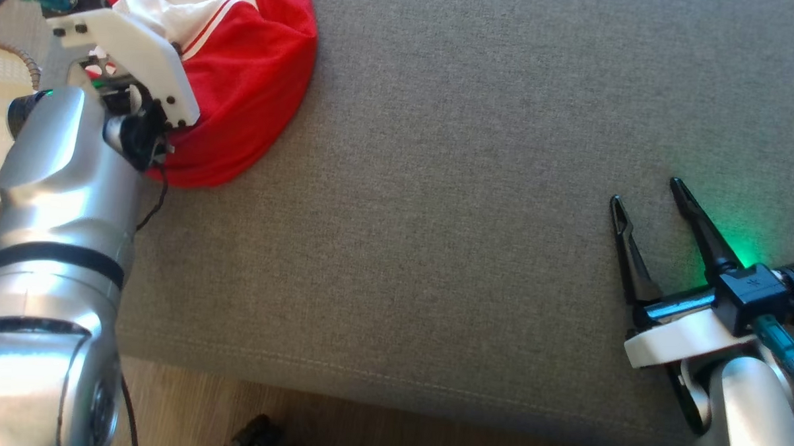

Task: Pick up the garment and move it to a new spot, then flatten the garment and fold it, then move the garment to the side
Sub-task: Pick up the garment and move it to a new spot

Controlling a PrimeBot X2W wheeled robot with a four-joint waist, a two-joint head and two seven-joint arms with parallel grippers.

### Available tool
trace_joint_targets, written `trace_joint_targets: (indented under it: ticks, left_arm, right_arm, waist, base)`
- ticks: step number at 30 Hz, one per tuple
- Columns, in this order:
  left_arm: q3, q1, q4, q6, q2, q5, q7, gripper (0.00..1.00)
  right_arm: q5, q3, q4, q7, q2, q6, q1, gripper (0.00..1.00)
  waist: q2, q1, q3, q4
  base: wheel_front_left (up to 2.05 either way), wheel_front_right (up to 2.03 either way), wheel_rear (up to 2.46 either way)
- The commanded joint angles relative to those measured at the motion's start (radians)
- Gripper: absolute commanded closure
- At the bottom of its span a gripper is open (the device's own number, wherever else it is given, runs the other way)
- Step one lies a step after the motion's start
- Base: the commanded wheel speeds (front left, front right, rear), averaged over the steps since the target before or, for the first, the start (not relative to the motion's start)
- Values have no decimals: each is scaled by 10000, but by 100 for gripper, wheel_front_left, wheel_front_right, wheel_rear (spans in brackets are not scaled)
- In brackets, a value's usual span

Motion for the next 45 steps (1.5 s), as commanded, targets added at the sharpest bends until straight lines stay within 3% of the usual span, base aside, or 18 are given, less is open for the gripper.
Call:
trace_joint_targets:
  ticks: [1,10,14,21,29,37,45]
  left_arm:
    - [23,205,-159,-55,560,81,-627,100]
    - [-259,-48,-947,-53,1555,545,-4371,100]
    - [-492,-255,-1469,-61,1668,794,-4971,100]
    - [-901,-265,-2799,-213,1527,1015,-5129,100]
    - [-1502,249,-4903,-360,1022,808,-5095,100]
    - [-1996,765,-7187,-375,628,510,-4489,100]
    - [-2464,2034,-8716,-88,461,558,-4184,100]
  right_arm:
    - [27,326,-27,22,-37,-6,-167,0]
    - [334,596,284,22,76,-6,-327,0]
    - [554,681,445,22,169,-6,-158,0]
    - [1223,1019,554,22,214,-6,127,0]
    - [1867,1370,423,22,218,-6,324,0]
    - [2184,1358,156,22,218,-6,324,0]
    - [2497,1225,-83,22,219,-6,371,0]
  waist:
    - [0,0,-145,-40]
    - [0,0,-1406,-564]
    - [0,0,-2179,-885]
    - [0,0,-3232,-1677]
    - [0,0,-4148,-3478]
    - [0,0,-4144,-5421]
    - [0,0,-3438,-6322]
  base:
    - [0,0,0]
    - [0,0,0]
    - [0,0,0]
    - [0,0,0]
    - [0,0,0]
    - [0,0,0]
    - [0,0,0]
